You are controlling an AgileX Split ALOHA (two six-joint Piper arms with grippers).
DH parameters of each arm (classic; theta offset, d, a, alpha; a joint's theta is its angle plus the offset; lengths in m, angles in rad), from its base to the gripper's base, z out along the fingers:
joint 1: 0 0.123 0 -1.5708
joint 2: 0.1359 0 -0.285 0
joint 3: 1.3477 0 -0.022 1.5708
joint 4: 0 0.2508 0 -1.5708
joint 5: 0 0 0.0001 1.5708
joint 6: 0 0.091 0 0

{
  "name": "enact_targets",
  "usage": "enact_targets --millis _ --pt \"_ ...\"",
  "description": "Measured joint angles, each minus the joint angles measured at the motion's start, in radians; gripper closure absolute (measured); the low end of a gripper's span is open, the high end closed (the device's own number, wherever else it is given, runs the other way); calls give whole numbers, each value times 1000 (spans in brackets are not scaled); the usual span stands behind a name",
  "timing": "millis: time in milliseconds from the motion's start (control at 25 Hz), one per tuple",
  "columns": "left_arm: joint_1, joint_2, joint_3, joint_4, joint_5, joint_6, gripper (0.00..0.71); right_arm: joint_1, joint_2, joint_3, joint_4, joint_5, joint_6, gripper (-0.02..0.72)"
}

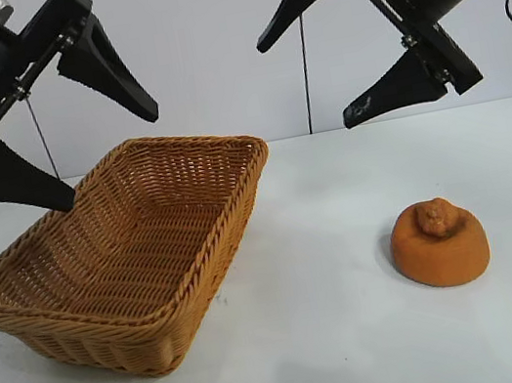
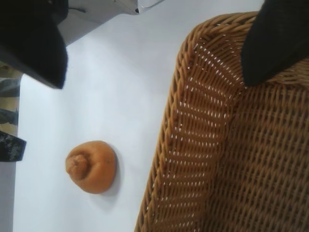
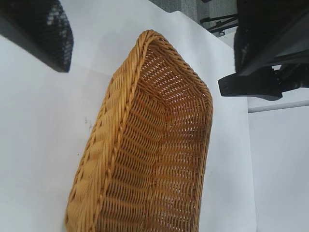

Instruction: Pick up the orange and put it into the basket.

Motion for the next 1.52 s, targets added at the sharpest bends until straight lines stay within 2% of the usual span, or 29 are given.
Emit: enact_targets --millis 280,440,560,880,1080,1240,1520 --pt "1 0 -1 0 -1 0 17 0 0 0 -1 0 0 84" --pt "20 -6 -1 5 62 -16 17 0 0 0 -1 0 0 84" --pt "22 -30 -1 54 109 -64 17 0 0 0 -2 0 0 84" --pt "13 -153 -1 285 181 -421 17 0 0 0 -8 -1 0 84" --pt "-68 -173 -1 471 176 -701 17 0 0 0 -8 -1 0 84" --pt "-121 -175 33 575 101 -938 17 0 0 0 -8 -1 0 84" --pt "-129 -175 204 603 -39 -1142 17 0 0 0 -8 -1 0 84"
